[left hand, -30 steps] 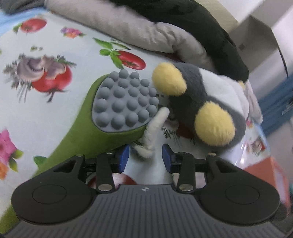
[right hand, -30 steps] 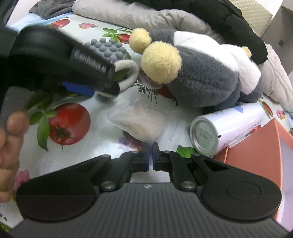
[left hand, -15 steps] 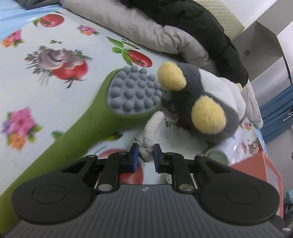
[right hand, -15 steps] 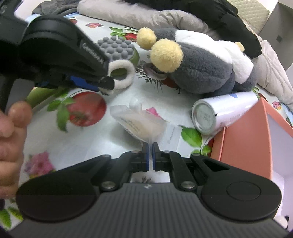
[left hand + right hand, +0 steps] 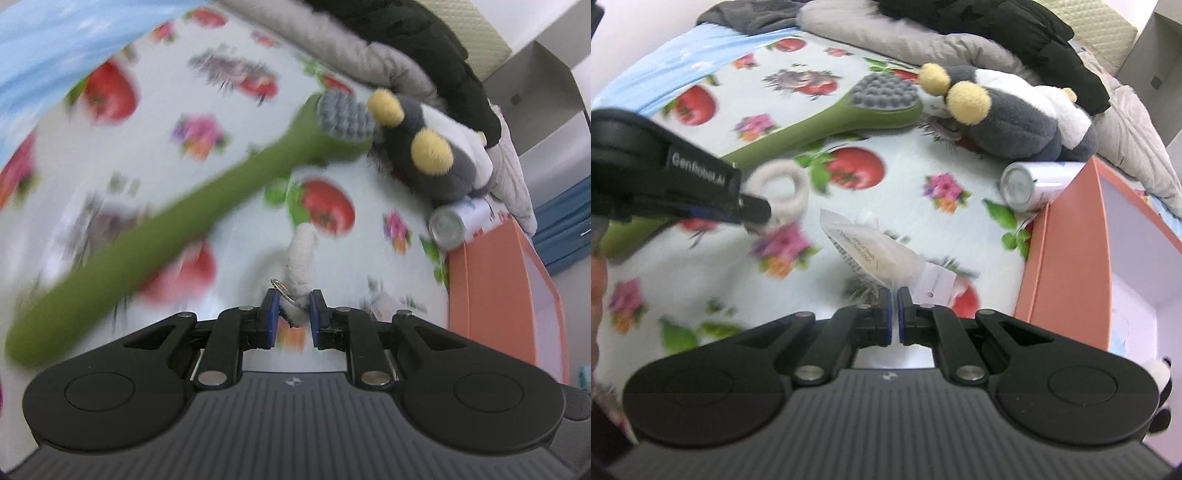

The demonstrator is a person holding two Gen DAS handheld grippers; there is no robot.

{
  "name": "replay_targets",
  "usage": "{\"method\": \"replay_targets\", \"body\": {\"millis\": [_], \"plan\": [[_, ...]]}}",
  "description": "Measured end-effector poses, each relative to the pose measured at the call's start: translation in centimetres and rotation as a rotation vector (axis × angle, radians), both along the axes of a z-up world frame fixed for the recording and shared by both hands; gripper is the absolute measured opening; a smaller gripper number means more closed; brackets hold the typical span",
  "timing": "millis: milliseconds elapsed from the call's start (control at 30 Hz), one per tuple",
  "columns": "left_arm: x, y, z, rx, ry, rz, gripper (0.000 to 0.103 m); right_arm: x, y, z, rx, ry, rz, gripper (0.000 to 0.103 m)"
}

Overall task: Organize soft objects
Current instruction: 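Lift the ring toy with the left tool while the right tool lifts the clear bag, then regrasp the ring toy with the left tool while the right tool regrasps the clear bag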

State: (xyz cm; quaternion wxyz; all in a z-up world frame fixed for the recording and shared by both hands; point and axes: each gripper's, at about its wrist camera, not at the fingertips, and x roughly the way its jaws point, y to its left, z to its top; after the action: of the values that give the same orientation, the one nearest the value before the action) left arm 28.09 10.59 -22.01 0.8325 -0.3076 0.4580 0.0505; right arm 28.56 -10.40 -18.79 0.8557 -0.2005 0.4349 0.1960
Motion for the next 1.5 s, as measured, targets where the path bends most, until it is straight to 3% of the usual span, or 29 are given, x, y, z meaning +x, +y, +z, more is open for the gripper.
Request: {"method": "replay_targets", "body": {"millis": [333, 633, 700, 767, 833, 933, 1100, 1200, 1400, 1500], "plan": [[-9.5, -1.6, -0.5, -0.040, 0.070, 0.011, 0.021, -8.2, -1.1, -0.7, -0.017, 0.052, 0.036, 0.007], [-11.1, -1.6, -1.2, -0.004, 0.127, -0.041, 0.022, -11.0, -2.7, -1.5, 0.049, 0.145, -0.007, 0.010], [-11.0, -1.7, -1.0, 0.002, 0.130, -0.045, 0.041, -11.1, -3.0, -1.2, 0.084, 0.162, -0.017, 0.011], [-11.0, -1.8, -0.7, 0.012, 0.131, -0.046, 0.050, -11.2, -3.3, -0.9, 0.103, 0.167, -0.028, 0.030], [-11.1, -1.8, -0.3, 0.024, 0.124, -0.065, 0.051, -11.1, -3.7, -0.8, 0.134, 0.182, -0.040, 0.056], [-11.3, -1.9, 0.1, 0.041, 0.122, -0.104, 0.063, -11.1, -4.3, -0.5, 0.196, 0.193, -0.064, 0.065], [-12.0, -1.4, 1.0, 0.091, 0.091, -0.110, 0.081, -10.7, -4.8, -0.9, 0.264, 0.208, -0.102, 0.066], [-12.3, -0.6, 1.5, 0.107, 0.075, -0.095, 0.085, -10.4, -4.9, -1.1, 0.302, 0.191, -0.126, 0.066], [-12.1, -1.0, 3.4, 0.307, 0.046, -0.144, 0.092, -9.4, -4.4, -2.2, 0.352, 0.142, -0.162, 0.066], [-12.0, -1.6, 4.1, 0.363, 0.022, -0.180, 0.095, -9.1, -3.6, -3.2, 0.321, 0.128, -0.155, 0.068]]}}
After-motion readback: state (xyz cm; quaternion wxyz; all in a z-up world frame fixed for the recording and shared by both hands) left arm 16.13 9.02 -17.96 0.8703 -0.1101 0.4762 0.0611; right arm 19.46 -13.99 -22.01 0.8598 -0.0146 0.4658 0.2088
